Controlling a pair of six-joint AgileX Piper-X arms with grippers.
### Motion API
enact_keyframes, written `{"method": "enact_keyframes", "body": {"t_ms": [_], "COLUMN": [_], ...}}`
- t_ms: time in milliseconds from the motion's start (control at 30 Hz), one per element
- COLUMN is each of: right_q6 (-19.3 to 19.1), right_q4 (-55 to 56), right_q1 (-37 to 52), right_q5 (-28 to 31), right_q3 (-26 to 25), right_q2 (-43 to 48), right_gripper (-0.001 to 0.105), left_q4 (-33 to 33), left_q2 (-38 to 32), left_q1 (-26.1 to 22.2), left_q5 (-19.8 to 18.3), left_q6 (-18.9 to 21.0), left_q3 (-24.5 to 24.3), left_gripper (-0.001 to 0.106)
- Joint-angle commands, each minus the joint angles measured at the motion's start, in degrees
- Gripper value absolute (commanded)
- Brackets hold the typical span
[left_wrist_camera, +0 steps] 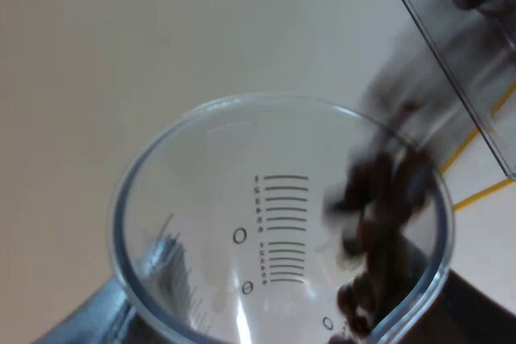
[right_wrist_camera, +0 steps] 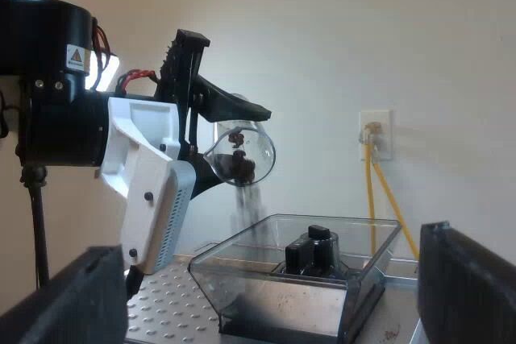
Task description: Pour the beans into the coffee machine
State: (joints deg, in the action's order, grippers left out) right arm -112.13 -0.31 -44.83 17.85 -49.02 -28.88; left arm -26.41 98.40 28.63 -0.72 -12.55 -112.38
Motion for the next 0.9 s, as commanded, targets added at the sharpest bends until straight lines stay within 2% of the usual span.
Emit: {"method": "enact_keyframes", "body": {"t_ms": [33, 500, 667, 900], "right_q6": [-0.83, -0.83, -0.83, -0.83], "right_q4": [-1.13, -1.13, -1.13, -1.13], "right_q1": [-0.10, -0.10, -0.10, -0.10], "right_q5": [-0.08, -0.08, -0.08, -0.08], "right_q3": [-0.63, -0.63, -0.63, -0.63], "right_q2": [0.44, 0.44, 0.44, 0.44], "right_gripper": [0.078, 0.078, 0.078, 0.078], "left_q4": [1.04, 1.04, 1.04, 1.04], "left_q2": [-0.19, -0.19, -0.19, -0.19], "left_q1": [0.18, 0.18, 0.18, 0.18], "left_q5": [-0.35, -0.35, -0.35, -0.35], "left_q6": [-0.21, -0.21, -1.97, -1.97], "left_q3": [-0.60, -0.60, -0.60, -0.60], "left_gripper": [0.015, 0.015, 0.014, 0.012]}}
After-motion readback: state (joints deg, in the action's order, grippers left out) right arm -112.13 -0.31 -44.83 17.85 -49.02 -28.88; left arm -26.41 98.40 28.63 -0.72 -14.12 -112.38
